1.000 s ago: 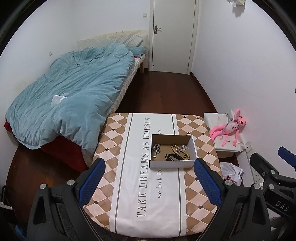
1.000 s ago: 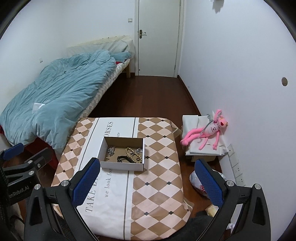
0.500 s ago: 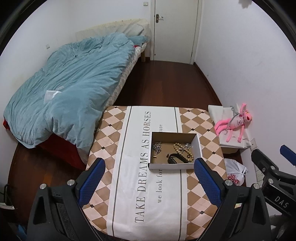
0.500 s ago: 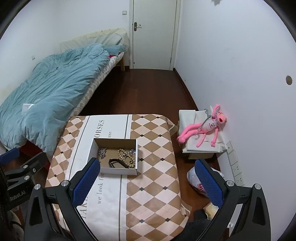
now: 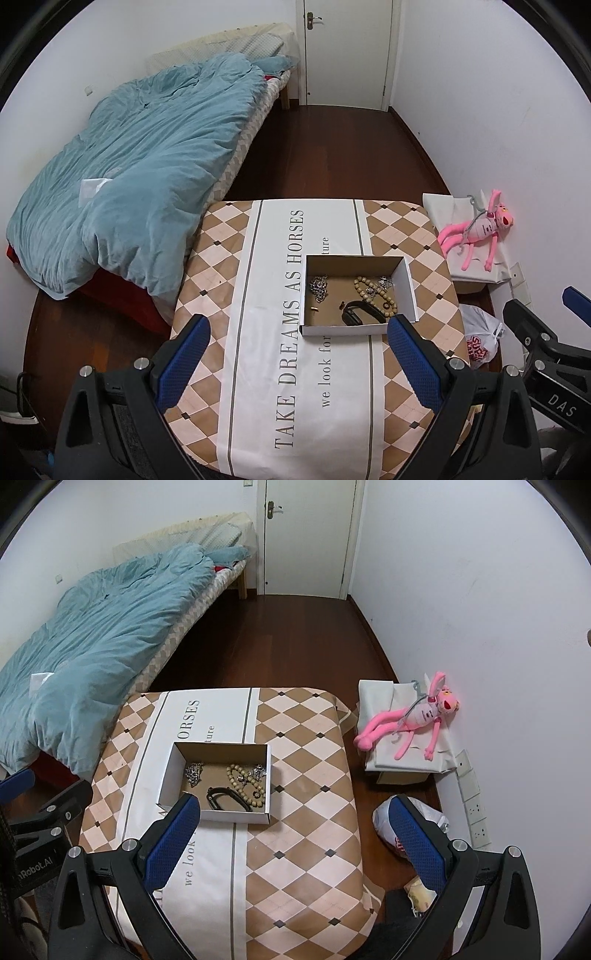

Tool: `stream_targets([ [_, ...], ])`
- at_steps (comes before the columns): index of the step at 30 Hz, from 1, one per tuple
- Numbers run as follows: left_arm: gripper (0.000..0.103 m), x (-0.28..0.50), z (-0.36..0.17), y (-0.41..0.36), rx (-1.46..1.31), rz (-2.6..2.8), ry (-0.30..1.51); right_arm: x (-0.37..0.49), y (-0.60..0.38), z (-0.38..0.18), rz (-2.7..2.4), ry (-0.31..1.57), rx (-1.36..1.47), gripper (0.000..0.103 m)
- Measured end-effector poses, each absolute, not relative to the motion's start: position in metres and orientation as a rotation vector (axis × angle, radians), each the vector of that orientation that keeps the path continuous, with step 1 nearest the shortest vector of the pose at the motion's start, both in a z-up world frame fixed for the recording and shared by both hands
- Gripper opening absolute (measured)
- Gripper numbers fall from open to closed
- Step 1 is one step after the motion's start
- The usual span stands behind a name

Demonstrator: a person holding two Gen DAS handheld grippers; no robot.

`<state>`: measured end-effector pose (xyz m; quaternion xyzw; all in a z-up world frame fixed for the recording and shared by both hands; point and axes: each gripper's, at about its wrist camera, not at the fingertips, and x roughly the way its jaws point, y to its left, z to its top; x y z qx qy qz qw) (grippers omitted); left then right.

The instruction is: Organize jewelry

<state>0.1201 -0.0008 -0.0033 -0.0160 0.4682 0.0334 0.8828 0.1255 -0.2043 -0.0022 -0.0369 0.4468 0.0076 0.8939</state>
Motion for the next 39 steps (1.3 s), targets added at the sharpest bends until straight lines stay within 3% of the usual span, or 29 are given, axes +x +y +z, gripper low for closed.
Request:
stream_targets([
  [39,0.098,0.1179,-0.0022,-0.0004,-0.034,0.055,0.969,0.1212,-0.2027,-0.0042,0.037,0.949,-0.063,0.103],
])
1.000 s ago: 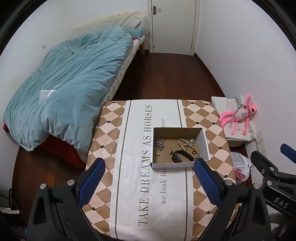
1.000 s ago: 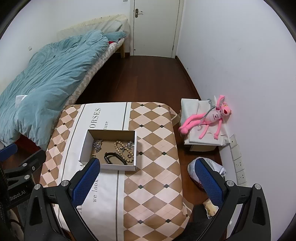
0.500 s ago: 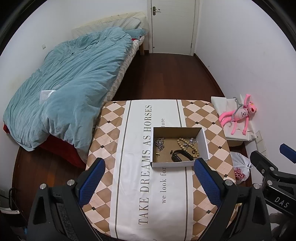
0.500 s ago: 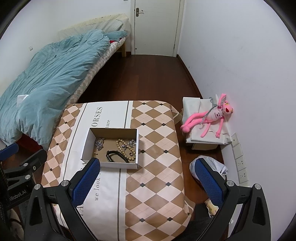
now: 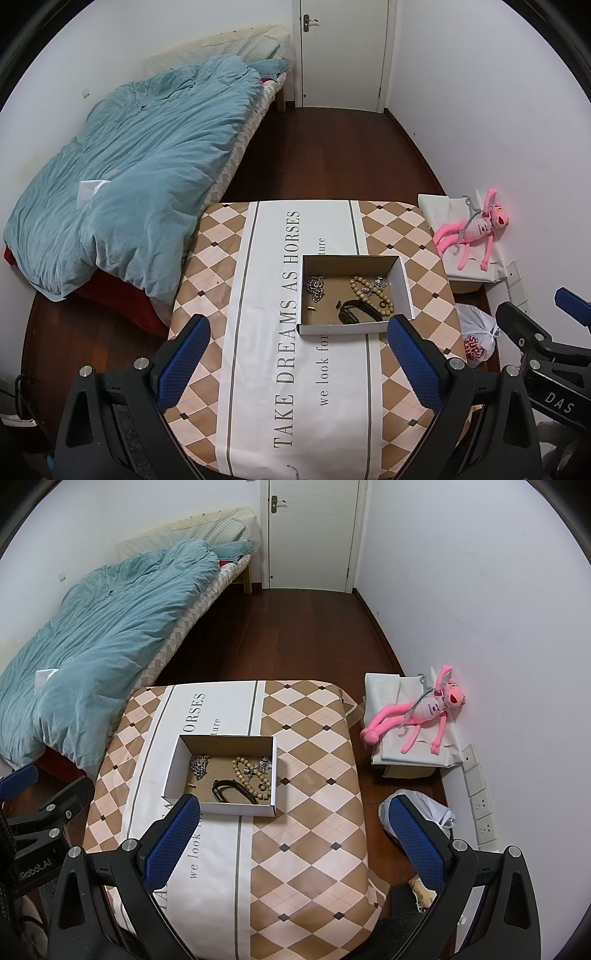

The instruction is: Organize jewelry

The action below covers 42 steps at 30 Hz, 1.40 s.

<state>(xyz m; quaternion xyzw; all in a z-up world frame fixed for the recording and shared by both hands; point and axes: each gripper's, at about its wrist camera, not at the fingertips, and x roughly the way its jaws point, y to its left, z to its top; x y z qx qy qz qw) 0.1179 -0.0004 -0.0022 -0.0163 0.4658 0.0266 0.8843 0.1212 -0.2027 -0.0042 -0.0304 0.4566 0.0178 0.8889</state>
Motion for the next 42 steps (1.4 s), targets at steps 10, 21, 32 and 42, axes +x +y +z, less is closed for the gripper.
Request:
stream_targets([
  [10,0.098,0.1161,-0.002,-0.0008,-0.04,0.055,0.974,0.1226,-0.2029,-0.0042,0.04,0.951,-0.063,0.103],
  [21,0.098,0.1157,-0.0022,-0.0008,-0.041,0.055,0.974,0.1221,-0.2015,-0.0045,0.041,0.953,-0.062,0.103],
  [32,0.098,0.1157,-0.0027,-0.0024,-0.045,0.054,0.976,0.1223,-0.2017,-0.0045,0.04,0.952,-0.067,0.103],
  [42,0.098,0.1149,-0.0037,-0.0024,-0.047,0.056,0.978,0.1225,-0.2023,-0.0045,0.04,0.952,-0.066,0.103],
])
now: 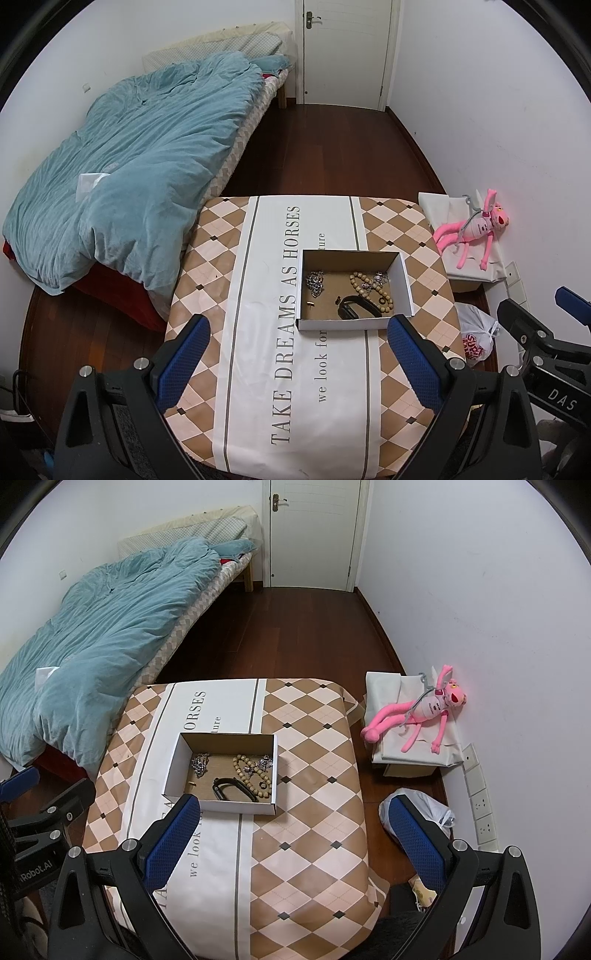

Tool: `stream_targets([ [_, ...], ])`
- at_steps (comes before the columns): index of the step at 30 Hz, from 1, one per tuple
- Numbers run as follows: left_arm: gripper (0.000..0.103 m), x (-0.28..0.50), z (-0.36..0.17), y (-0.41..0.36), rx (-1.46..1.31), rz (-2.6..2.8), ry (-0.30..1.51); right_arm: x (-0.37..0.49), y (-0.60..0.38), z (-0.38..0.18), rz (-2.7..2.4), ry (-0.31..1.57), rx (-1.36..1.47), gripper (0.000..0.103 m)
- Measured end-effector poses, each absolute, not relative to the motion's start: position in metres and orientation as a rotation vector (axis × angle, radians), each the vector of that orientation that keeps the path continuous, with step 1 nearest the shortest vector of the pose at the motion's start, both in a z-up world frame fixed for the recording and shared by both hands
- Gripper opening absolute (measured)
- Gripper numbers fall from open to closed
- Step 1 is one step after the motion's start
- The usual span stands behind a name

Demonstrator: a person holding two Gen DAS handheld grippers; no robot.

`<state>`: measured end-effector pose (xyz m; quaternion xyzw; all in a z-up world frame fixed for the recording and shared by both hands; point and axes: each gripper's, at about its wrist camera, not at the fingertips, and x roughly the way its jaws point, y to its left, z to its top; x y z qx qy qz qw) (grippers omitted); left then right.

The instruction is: Organize jewelry

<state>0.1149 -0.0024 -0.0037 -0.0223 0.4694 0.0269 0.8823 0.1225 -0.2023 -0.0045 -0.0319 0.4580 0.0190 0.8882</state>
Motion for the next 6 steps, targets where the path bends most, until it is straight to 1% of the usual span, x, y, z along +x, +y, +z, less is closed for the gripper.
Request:
stream_targets([
  [6,0.098,0.1125,-0.005,-0.003,-0.053,0.063,0.965,0.1218,-0.2025,-0.0044,0.04,0.951,-0.064,0.103],
])
